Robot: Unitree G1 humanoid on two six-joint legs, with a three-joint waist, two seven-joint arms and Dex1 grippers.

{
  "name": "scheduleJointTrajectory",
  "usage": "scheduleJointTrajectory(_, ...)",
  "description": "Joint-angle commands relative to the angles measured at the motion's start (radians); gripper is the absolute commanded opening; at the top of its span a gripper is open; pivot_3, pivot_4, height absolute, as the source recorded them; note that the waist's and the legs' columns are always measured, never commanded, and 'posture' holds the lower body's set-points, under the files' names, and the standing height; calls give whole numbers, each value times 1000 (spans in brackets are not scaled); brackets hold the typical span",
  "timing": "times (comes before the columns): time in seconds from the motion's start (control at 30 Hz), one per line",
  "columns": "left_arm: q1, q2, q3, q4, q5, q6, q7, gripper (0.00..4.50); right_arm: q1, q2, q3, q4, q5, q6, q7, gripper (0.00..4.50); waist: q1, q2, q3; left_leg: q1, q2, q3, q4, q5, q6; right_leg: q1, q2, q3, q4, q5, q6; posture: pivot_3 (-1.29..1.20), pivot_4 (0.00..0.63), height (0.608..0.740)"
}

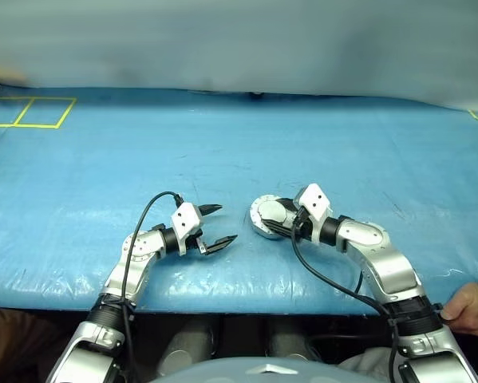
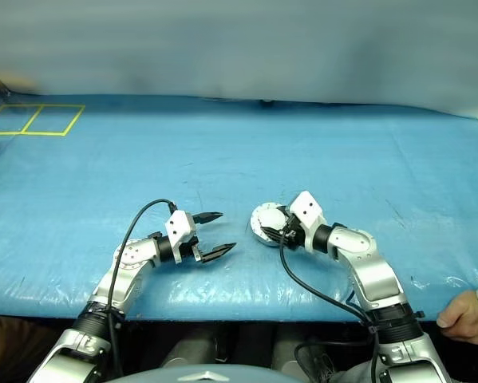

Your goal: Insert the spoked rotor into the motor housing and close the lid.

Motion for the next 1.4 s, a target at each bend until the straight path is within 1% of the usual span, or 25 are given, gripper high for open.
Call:
scheduleJointTrajectory(0.03, -1, 1, 7, -26, -1, -11, 4, 4398, -17, -11, -14, 19, -13, -5, -7, 3010, 0, 0, 0, 0, 0, 0, 0, 0, 0, 0, 0, 0, 0, 0, 0, 0, 150, 740)
scheduleJointTrajectory(0.33, -4, 0, 5, -24, 0, -10, 4, 4398, -39, -37, -14, 55, -17, -6, 23, 3010, 1, 0, 0, 0, 0, 0, 0, 0, 0, 0, 0, 0, 0, 0, 0, 0, 150, 740)
scheduleJointTrajectory(0.87, -2, -3, 4, -24, 1, -10, 7, 4398, -37, -38, 26, 98, -60, 4, -1, 3010, 1, 0, 0, 1, 0, 0, 1, 0, 0, 2, 0, 0, 0, 0, 0, 0, 150, 740)
scheduleJointTrajectory(1.17, -3, -5, 3, -22, 0, -11, 6, 4398, -47, -56, 17, 103, -39, 9, 35, 3010, 1, 0, 0, 1, 0, 0, 1, 1, -1, 2, 0, 0, 0, -1, 3, 0, 150, 740)
scheduleJointTrajectory(1.4, -2, -6, 3, -23, 0, -12, 7, 4398, -54, -52, 33, 121, -59, 2, 26, 3010, 3, 0, 0, 1, 0, 0, 1, 1, 0, 2, 0, 0, 0, -1, 2, 0, 150, 740)
